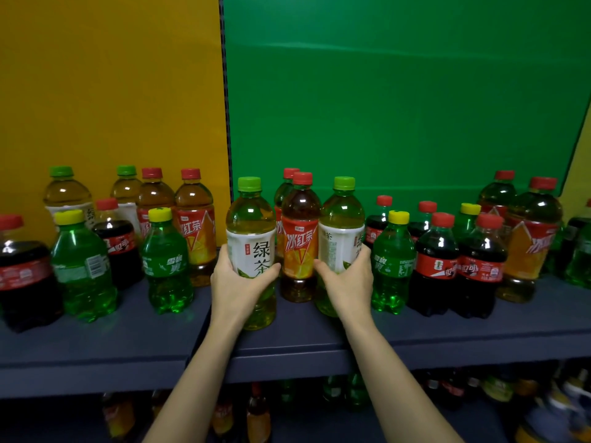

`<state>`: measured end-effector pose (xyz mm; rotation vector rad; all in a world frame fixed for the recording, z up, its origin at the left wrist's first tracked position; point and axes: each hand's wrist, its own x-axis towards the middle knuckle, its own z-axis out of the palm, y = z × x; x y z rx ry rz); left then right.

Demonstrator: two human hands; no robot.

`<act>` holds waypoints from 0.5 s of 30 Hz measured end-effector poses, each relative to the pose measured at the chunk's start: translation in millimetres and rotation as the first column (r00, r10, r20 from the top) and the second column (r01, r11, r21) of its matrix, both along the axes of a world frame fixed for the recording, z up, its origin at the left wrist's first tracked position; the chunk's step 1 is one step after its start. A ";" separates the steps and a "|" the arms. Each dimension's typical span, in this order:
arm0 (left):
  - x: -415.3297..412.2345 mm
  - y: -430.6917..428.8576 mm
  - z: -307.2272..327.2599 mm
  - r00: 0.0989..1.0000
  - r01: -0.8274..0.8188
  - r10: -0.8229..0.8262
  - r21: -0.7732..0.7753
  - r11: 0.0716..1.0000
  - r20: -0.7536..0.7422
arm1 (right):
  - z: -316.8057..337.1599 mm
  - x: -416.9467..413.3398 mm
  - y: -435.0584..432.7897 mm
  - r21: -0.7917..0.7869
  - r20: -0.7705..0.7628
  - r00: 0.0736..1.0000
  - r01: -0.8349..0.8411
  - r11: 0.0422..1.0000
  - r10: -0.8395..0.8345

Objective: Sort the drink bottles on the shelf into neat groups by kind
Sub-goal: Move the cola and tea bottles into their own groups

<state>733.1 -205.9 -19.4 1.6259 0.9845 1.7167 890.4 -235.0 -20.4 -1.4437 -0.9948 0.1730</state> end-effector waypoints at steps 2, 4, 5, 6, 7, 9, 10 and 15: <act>-2.6 -7.1 0.2 1.000 -0.006 0.006 0.007 1.000 -0.005 | 1.0 0.9 -8.4 0.002 0.025 0.999 -0.046 0.999 0.046; -5.5 -15.2 1.2 1.000 -0.007 0.007 0.010 1.000 0.001 | 3.0 0.6 -19.7 0.014 0.037 0.994 -0.106 0.994 0.105; -7.1 -19.8 1.6 1.000 -0.008 0.008 0.015 1.000 0.007 | 4.1 0.3 -25.9 0.024 0.034 0.990 -0.137 0.990 0.137; -9.2 -25.0 1.6 1.000 -0.012 0.012 0.016 1.000 0.011 | 4.9 -0.2 -32.2 0.039 0.026 0.985 -0.171 0.984 0.170; -11.6 -31.1 1.5 1.000 -0.020 0.020 0.011 1.000 0.011 | 4.9 -0.3 -38.1 0.053 0.019 0.980 -0.201 0.978 0.200; -18.6 -46.1 2.0 0.999 -0.037 0.037 0.004 0.999 0.008 | 5.0 -0.7 -50.0 0.072 0.016 0.968 -0.250 0.966 0.250; -23.6 -54.7 3.0 0.999 -0.043 0.043 0.003 0.999 0.005 | 5.8 -1.6 -55.6 0.075 0.018 0.961 -0.275 0.959 0.274; -61.3 -98.6 3.8 0.989 -0.141 0.142 -0.024 0.990 0.030 | 12.1 -18.8 -80.0 0.093 0.006 0.898 -0.438 0.894 0.439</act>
